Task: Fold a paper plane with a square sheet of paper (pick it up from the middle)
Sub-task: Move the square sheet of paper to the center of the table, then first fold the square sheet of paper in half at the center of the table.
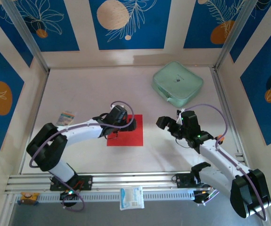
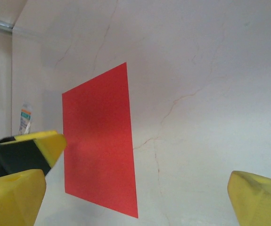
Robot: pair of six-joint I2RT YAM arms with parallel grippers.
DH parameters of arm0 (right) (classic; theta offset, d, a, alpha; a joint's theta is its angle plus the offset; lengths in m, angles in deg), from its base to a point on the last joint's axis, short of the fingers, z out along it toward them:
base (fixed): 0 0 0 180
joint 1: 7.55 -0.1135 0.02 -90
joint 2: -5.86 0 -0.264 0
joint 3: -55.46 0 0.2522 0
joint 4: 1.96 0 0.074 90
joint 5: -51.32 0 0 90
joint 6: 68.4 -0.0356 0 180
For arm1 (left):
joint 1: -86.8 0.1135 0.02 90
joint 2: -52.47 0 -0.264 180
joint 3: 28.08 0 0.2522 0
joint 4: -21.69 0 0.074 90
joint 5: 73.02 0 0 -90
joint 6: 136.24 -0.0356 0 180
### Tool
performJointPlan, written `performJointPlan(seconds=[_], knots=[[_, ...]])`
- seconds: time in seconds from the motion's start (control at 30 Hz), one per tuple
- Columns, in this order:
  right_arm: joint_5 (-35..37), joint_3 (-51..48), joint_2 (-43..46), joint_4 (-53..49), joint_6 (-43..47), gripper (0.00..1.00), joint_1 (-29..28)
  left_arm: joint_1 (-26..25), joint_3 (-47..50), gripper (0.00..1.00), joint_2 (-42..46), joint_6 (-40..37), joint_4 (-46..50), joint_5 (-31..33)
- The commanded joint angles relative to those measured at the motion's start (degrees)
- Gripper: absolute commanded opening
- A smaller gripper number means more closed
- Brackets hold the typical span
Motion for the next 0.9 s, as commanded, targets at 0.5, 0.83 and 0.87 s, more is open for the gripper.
performJointPlan(seconds=[0.5, 0.83, 0.87], knots=[[-4.3, 10.5, -12.0, -11.3, 2.3, 0.99, 0.8, -1.6, -22.3, 0.90, -13.3, -5.0, 27.8, 0.3], [-3.9, 10.9, -14.0, -12.5, 2.3, 0.99, 0.8, -3.5, -30.0, 0.90, -18.5, -5.5, 36.1, -0.5], [-4.0, 11.0, -14.0, -12.7, 2.4, 0.99, 0.9, -3.4, -31.1, 0.90, -19.4, -5.6, 37.4, -1.3]])
